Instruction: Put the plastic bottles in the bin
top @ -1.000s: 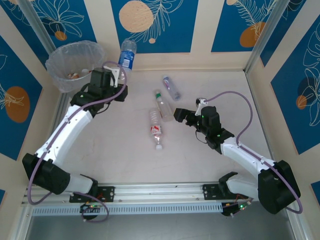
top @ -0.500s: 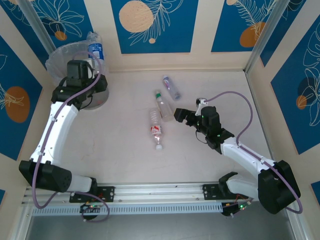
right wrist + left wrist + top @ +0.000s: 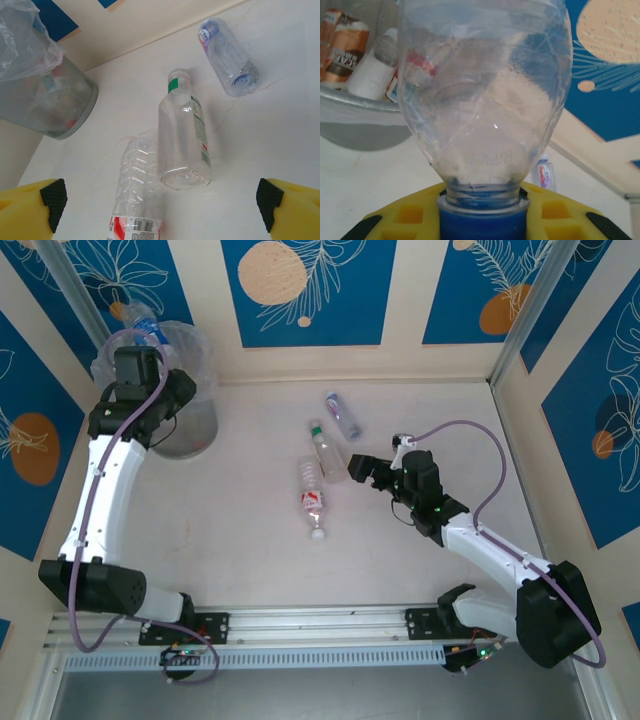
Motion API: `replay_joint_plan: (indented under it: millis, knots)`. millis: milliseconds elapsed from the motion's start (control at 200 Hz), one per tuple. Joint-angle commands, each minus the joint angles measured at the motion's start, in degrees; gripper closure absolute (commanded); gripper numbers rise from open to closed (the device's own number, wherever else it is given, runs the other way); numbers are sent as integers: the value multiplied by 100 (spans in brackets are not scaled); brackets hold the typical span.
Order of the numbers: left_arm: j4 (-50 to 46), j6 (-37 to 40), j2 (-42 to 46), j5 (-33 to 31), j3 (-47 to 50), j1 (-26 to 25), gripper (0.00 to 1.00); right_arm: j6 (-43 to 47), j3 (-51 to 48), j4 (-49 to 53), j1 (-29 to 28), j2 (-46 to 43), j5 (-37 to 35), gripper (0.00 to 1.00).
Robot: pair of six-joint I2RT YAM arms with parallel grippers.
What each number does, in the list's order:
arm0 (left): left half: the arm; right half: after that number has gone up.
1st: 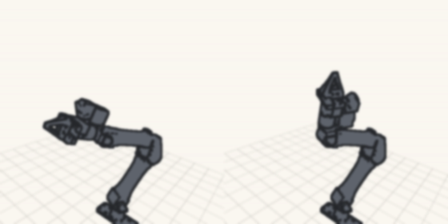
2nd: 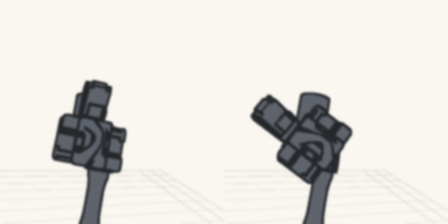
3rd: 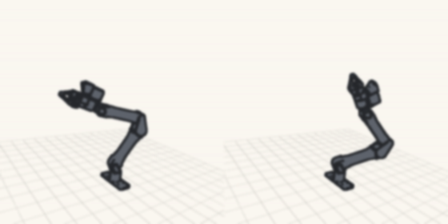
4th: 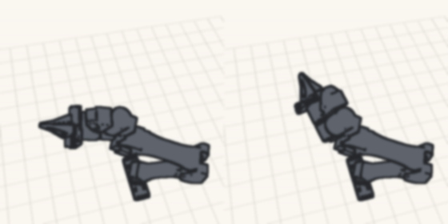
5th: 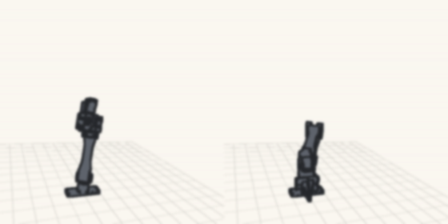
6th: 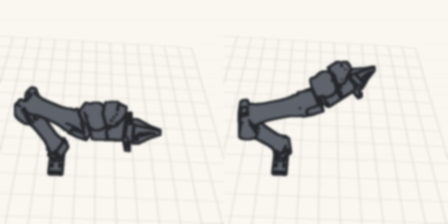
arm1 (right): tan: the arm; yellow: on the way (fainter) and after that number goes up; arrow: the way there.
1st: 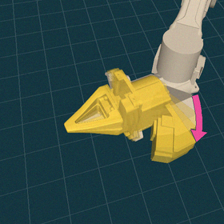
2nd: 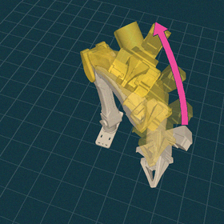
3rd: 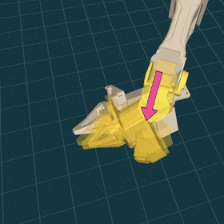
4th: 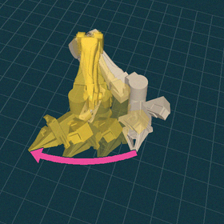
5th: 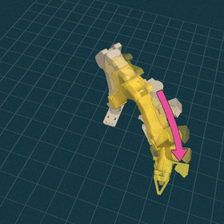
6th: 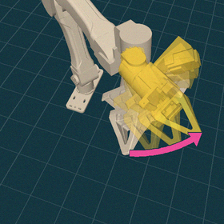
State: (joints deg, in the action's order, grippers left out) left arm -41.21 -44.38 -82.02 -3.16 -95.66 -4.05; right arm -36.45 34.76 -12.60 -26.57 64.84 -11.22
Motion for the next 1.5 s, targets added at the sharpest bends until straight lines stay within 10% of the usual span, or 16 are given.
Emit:
replay_joint_plan:
  millis: [0,935,1280,1490]
  knots:
    - [10,-1121,-183,114,-347,135,100,-12,129,63,-28,-107,-177,0]
    - [978,-4068,-1647,1231,-936,554,100,-91,-113,155,46,-428,-373,0]
    - [367,-3717,-2576,1248,-2478,785,4,-82,-173,284,55,-594,-449,0]
    - [535,-3388,-2625,1458,-2538,784,1,-89,-198,320,73,-620,-477,0]
